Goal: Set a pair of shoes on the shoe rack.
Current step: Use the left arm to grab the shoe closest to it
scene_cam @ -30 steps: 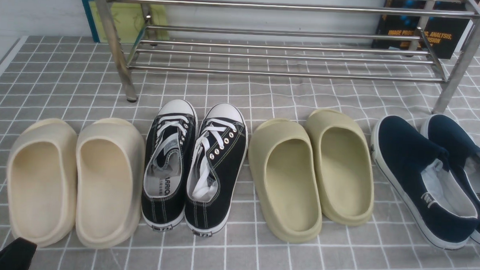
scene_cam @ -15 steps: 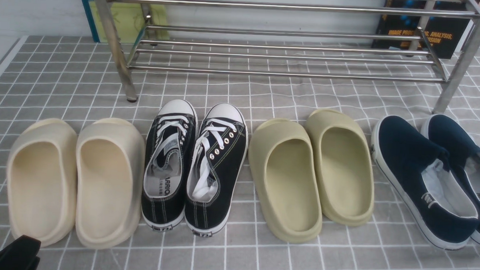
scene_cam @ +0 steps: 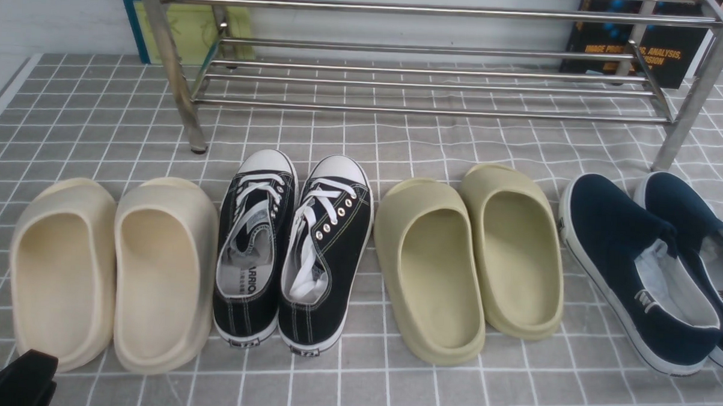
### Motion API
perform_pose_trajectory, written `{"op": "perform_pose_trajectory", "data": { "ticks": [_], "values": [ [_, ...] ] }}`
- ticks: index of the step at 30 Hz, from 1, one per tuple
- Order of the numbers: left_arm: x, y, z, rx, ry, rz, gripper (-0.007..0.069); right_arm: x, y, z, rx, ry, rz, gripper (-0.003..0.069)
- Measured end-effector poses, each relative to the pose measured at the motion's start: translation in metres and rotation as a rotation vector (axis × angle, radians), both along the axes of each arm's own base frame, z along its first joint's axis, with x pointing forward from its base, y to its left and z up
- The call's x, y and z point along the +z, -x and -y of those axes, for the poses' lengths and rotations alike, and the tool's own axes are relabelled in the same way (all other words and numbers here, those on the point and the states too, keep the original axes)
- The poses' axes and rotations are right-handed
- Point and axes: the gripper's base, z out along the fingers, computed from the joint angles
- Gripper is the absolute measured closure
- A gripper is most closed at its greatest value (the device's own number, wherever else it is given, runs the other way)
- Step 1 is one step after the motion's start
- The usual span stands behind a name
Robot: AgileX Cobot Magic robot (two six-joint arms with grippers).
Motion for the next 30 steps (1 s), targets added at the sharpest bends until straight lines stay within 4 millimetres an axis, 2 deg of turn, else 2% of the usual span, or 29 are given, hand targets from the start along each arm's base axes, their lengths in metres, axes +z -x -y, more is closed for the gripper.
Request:
{"op": "perform_pose_trajectory", "data": {
  "ticks": [2,5,7,11,14,17,21,24,27,28,29,30],
  "values": [
    [0.005,0.001,0.001,-0.010,0.003,0.009,0.0386,0.000,0.000,0.000,0.000,0.000,0.000,0.0420],
    [0.026,0.004,0.003,-0.035,-0.061,0.053,0.0396,0.000,0.000,0.000,0.000,0.000,0.000,0.0420],
    [0.061,0.014,0.006,-0.076,-0.239,0.124,0.0459,0.000,0.000,0.000,0.000,0.000,0.000,0.0420],
    [0.107,0.026,0.008,-0.141,-0.532,0.076,0.0635,0.000,0.000,0.000,0.000,0.000,0.000,0.0420],
    [0.134,0.023,0.005,-0.190,-0.706,-0.086,0.0638,0.000,0.000,0.000,0.000,0.000,0.000,0.0420],
    [0.156,0.012,-0.002,-0.264,-0.828,-0.316,0.0638,0.000,0.000,0.000,0.000,0.000,0.000,0.0420],
    [0.175,-0.016,-0.010,-0.394,-0.924,-0.589,0.0638,0.000,0.000,0.000,0.000,0.000,0.000,0.0420],
    [0.182,-0.036,-0.012,-0.447,-0.944,-0.655,0.0638,0.000,0.000,0.000,0.000,0.000,0.000,0.0420],
    [0.185,-0.064,-0.005,-0.554,-0.968,-0.686,0.0638,0.000,0.000,0.000,0.000,0.000,0.000,0.0420],
    [0.186,-0.066,-0.004,-0.561,-0.970,-0.685,0.0638,0.000,0.000,0.000,0.000,0.000,0.000,0.0420],
    [0.181,-0.082,0.006,-0.651,-0.992,-0.702,0.0638,0.000,0.000,0.000,0.000,0.000,0.000,0.0420],
    [0.178,-0.089,0.011,-0.695,-1.005,-0.710,0.0638,0.000,0.000,0.000,0.000,0.000,0.000,0.0420]
  ]
}}
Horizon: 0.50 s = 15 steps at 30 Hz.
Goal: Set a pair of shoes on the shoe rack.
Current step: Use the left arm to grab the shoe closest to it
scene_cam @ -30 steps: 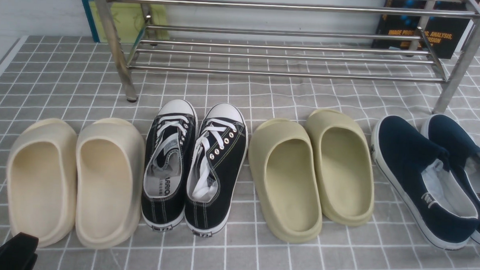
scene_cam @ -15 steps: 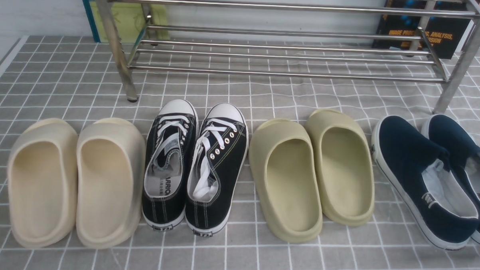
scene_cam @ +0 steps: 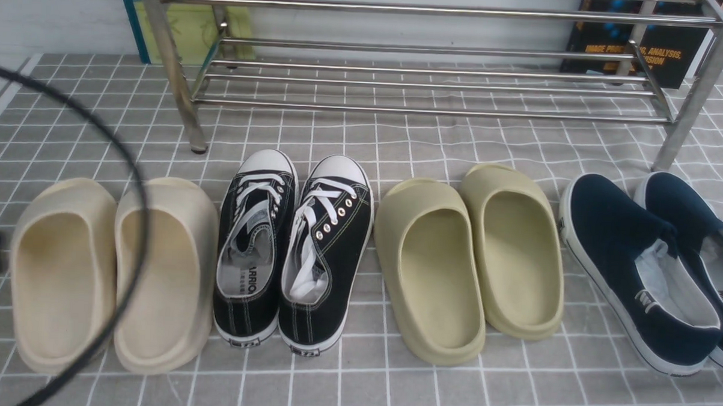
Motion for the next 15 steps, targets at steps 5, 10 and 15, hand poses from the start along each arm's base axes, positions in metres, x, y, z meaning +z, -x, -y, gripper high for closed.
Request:
{"op": "perform_pose_trajectory", "data": {
  "ticks": [5,10,15],
  "values": [
    [-0.032,-0.041,0.036,-0.144,-0.026,-0.160,0.0587,0.000,0.000,0.000,0.000,0.000,0.000,0.0420],
    [-0.064,-0.080,0.062,-0.145,-0.019,-0.220,0.0418,0.000,0.000,0.000,0.000,0.000,0.000,0.0420],
    [-0.086,-0.116,0.076,-0.144,-0.028,-0.200,0.0272,0.000,0.000,0.000,0.000,0.000,0.000,0.0420]
  ]
}}
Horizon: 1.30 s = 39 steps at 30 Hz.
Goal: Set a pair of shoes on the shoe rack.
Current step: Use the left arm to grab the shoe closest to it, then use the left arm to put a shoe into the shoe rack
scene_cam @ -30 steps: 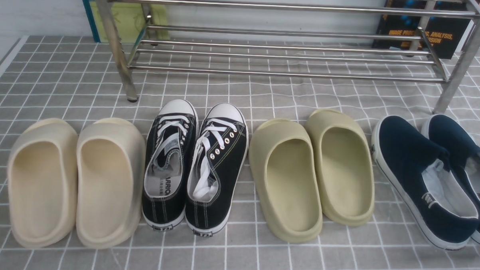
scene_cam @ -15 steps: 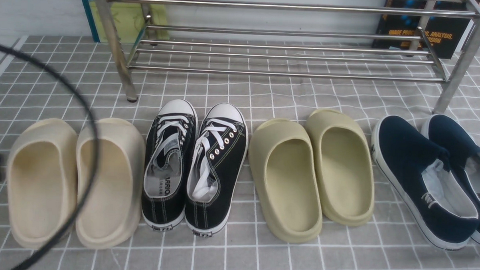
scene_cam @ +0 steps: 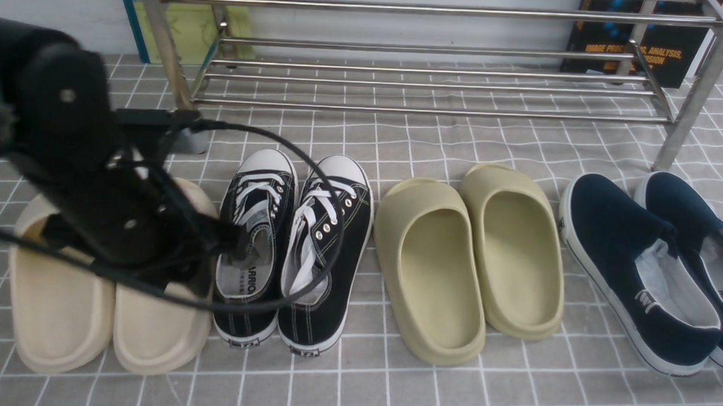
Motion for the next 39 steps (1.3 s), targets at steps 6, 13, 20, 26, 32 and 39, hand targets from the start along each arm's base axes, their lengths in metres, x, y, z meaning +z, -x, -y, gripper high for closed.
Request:
{"op": "perform_pose_trajectory", "data": {
  "ticks": [6,13,20,26,32,39],
  "values": [
    [-0.032,-0.033,0.009,0.035,-0.010,0.030,0.0246,0.000,0.000,0.000,0.000,0.000,0.000,0.0420],
    [-0.067,-0.055,0.017,0.089,0.004,0.026,0.0342,0.000,0.000,0.000,0.000,0.000,0.000,0.0420],
    [-0.081,-0.060,0.017,0.091,-0.021,0.005,0.0567,0.000,0.000,0.000,0.000,0.000,0.000,0.0420],
    [-0.059,-0.052,0.010,0.070,-0.064,0.038,0.0638,0.000,0.000,0.000,0.000,0.000,0.000,0.0420],
    [0.008,-0.035,0.002,0.086,-0.050,0.121,0.0638,0.000,0.000,0.000,0.000,0.000,0.000,0.0420],
    [0.068,-0.031,0.001,0.102,0.018,0.248,0.0638,0.000,0.000,0.000,0.000,0.000,0.000,0.0420]
  ]
}}
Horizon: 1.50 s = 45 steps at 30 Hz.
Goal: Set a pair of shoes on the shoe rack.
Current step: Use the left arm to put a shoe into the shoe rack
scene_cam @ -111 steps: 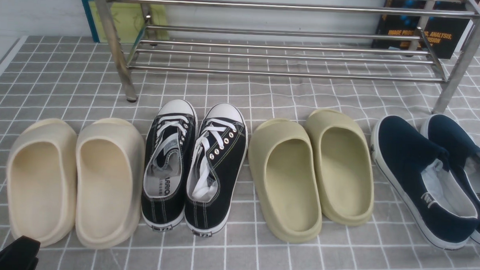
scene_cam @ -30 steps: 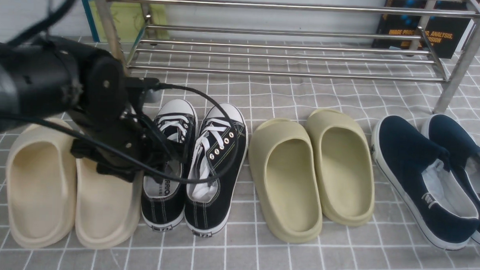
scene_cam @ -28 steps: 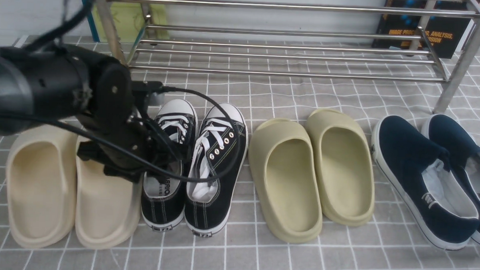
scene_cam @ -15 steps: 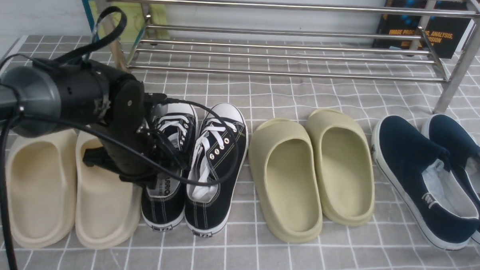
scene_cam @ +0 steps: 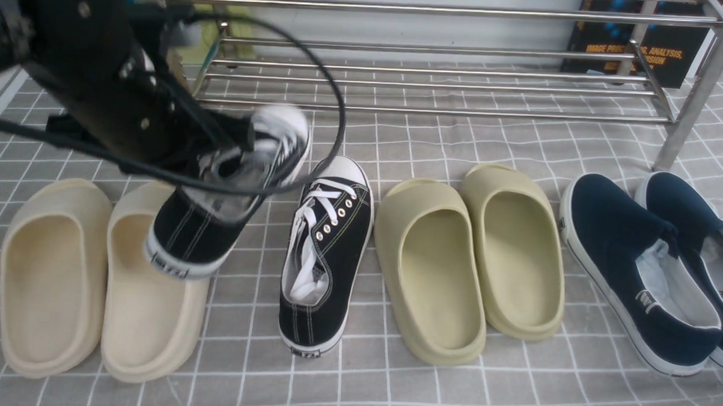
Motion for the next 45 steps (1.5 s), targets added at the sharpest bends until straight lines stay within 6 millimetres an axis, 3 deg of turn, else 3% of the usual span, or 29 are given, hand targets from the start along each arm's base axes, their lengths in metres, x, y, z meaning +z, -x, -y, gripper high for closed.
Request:
{"op": "perform_pose_trajectory", "data": {
  "ticks": [8,13,28,40,45],
  "values": [
    [0.014,-0.005,0.000,0.052,0.078,0.048,0.0638,0.000,0.000,0.000,0.000,0.000,0.000,0.0420],
    [0.014,-0.020,-0.014,0.151,0.243,0.084,0.0638,0.000,0.000,0.000,0.000,0.000,0.000,0.0420],
    [-0.044,-0.089,-0.028,0.192,0.386,0.116,0.0638,0.000,0.000,0.000,0.000,0.000,0.000,0.0420],
    [-0.071,-0.121,-0.037,0.222,0.361,0.219,0.0638,0.000,0.000,0.000,0.000,0.000,0.000,0.0420],
    [-0.070,-0.139,-0.034,0.181,0.340,0.232,0.0638,0.000,0.000,0.000,0.000,0.000,0.000,0.0420]
  ]
}}
